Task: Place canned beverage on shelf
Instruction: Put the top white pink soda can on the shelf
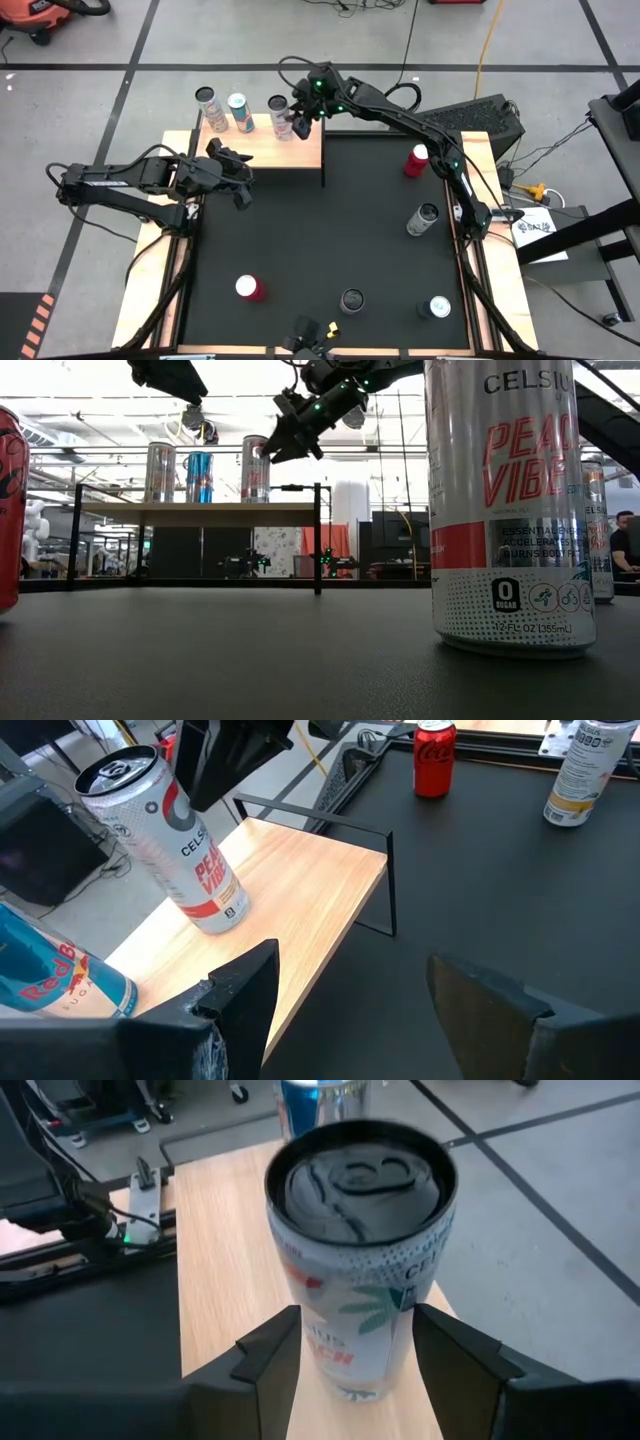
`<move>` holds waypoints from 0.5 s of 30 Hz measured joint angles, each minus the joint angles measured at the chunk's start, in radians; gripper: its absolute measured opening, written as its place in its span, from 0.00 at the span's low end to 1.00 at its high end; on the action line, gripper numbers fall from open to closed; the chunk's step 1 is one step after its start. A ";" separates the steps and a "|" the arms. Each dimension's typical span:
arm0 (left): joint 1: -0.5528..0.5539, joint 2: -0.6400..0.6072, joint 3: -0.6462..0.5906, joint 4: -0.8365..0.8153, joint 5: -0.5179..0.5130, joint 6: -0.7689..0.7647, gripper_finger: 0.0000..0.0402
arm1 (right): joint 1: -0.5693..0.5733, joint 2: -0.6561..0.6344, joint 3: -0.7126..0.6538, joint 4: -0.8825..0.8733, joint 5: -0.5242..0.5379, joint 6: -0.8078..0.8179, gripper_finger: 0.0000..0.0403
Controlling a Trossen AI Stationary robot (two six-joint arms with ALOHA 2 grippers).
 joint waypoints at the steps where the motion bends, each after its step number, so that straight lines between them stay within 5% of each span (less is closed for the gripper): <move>1: 0.000 0.000 0.000 0.000 0.000 0.000 0.63 | 0.000 0.000 0.000 0.009 0.000 0.001 0.43; 15: 0.000 0.000 0.000 0.000 0.000 0.005 0.63 | 0.005 0.015 0.000 0.088 -0.001 0.048 0.43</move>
